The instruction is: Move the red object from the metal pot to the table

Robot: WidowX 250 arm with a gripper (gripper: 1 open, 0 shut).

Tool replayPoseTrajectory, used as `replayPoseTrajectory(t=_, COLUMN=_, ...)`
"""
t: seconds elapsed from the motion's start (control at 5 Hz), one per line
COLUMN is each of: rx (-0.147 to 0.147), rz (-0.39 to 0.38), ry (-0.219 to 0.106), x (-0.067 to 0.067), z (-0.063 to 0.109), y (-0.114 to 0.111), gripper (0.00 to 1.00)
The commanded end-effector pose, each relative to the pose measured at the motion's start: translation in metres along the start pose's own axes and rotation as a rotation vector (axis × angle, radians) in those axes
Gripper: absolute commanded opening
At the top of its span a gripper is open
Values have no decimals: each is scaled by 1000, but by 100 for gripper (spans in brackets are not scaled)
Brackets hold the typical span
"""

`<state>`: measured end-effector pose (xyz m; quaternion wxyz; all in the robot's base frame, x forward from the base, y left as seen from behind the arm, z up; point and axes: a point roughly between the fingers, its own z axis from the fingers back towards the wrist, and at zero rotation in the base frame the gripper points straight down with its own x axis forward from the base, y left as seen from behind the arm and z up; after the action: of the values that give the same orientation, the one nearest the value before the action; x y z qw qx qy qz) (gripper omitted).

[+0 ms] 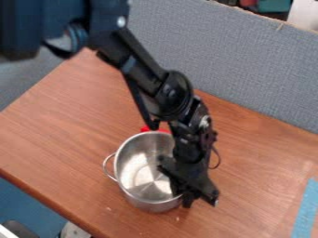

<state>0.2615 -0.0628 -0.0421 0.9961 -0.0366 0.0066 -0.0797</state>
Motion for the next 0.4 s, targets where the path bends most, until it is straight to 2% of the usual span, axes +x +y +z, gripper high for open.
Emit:
replayPoseTrajectory(t=0.0, rx=27, rz=-57, ry=-42, x=4, z=35, y=-25, gripper=0)
replayPoseTrajectory(t=0.2, rx=23, rz=-129, ry=-102, x=17, z=70, y=-51, gripper=0)
